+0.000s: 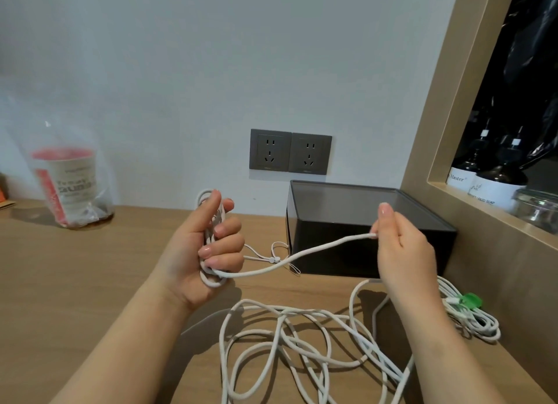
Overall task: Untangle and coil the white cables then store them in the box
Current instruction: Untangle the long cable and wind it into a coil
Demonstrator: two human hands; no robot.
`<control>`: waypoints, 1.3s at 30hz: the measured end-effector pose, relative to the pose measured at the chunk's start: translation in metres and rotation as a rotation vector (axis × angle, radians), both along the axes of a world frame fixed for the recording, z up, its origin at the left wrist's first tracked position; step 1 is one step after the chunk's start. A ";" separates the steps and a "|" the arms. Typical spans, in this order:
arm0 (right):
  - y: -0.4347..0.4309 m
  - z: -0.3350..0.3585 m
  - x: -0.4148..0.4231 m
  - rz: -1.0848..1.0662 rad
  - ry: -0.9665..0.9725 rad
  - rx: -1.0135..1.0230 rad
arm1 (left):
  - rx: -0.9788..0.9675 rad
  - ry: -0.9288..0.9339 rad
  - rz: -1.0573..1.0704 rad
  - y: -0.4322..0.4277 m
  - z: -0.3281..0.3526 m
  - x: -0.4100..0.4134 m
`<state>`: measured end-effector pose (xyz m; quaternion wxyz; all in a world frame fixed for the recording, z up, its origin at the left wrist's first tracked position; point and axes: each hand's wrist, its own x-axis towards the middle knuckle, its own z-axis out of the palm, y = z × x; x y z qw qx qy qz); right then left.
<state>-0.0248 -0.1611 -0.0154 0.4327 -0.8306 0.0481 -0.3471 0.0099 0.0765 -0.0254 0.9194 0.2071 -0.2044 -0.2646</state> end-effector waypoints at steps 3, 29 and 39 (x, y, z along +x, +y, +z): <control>0.005 -0.001 0.001 0.185 0.133 -0.003 | 0.228 0.010 0.274 -0.009 0.007 -0.010; 0.036 -0.004 -0.008 0.273 -0.267 -0.021 | 1.372 -0.712 0.251 -0.039 0.007 -0.039; 0.032 -0.004 -0.006 0.260 -0.286 -0.016 | 1.219 -0.554 0.127 -0.033 0.005 -0.036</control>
